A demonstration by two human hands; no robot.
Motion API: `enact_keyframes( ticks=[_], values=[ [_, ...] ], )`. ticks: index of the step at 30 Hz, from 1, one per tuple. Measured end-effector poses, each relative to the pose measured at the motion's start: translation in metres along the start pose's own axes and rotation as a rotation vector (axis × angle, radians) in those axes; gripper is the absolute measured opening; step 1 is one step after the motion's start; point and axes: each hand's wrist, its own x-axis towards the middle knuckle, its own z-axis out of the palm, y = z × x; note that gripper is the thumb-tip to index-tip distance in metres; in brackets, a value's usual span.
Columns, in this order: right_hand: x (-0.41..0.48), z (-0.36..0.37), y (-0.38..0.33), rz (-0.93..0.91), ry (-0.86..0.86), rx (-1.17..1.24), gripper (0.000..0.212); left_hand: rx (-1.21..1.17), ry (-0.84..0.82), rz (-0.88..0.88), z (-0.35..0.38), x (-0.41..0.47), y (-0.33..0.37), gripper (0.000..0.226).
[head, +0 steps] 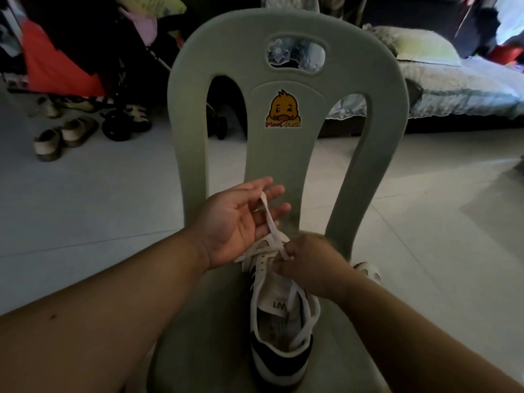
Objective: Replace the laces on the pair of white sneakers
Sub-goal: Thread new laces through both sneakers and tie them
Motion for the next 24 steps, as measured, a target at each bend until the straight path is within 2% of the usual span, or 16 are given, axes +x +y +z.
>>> enact_keyframes(
  ticks=[2, 4, 5, 7, 10, 11, 14, 18, 20, 24],
  values=[
    [0.001, -0.007, 0.0, 0.033, -0.004, -0.031, 0.027, 0.084, 0.018, 0.015, -0.004, 0.0, 0.001, 0.04],
    [-0.002, -0.022, 0.0, 0.039, 0.09, -0.078, 0.037, 0.328, 0.066, 0.011, -0.008, 0.0, 0.001, 0.05],
    [-0.004, -0.03, -0.001, 0.027, 0.141, -0.023, 0.042, 0.471, 0.093, 0.004, -0.01, -0.001, -0.001, 0.055],
    [-0.008, -0.042, -0.003, 0.012, 0.193, 0.311, 0.043, 0.634, 0.12, 0.005, -0.008, -0.004, -0.005, 0.054],
    [-0.011, -0.048, -0.006, 0.051, 0.097, 0.827, 0.039, 0.655, 0.071, -0.005, -0.003, -0.008, -0.012, 0.024],
    [-0.01, -0.048, -0.007, 0.061, 0.064, 0.966, 0.039, 0.662, 0.036, -0.018, -0.001, -0.009, -0.015, 0.021],
    [-0.005, -0.046, -0.01, 0.089, 0.041, 1.279, 0.038, 0.762, -0.076, -0.035, 0.003, -0.01, -0.027, 0.031],
    [-0.001, -0.046, -0.009, 0.057, 0.109, 1.374, 0.037, 0.669, -0.091, -0.042, 0.01, -0.008, -0.034, 0.021],
    [-0.001, -0.049, -0.005, 0.064, 0.156, 1.369, 0.038, 0.717, -0.062, -0.035, 0.01, -0.006, -0.034, 0.016],
    [-0.006, -0.062, 0.015, 0.161, 0.294, 1.404, 0.038, 0.787, -0.033, -0.077, 0.004, -0.004, -0.029, 0.02]
  ],
)
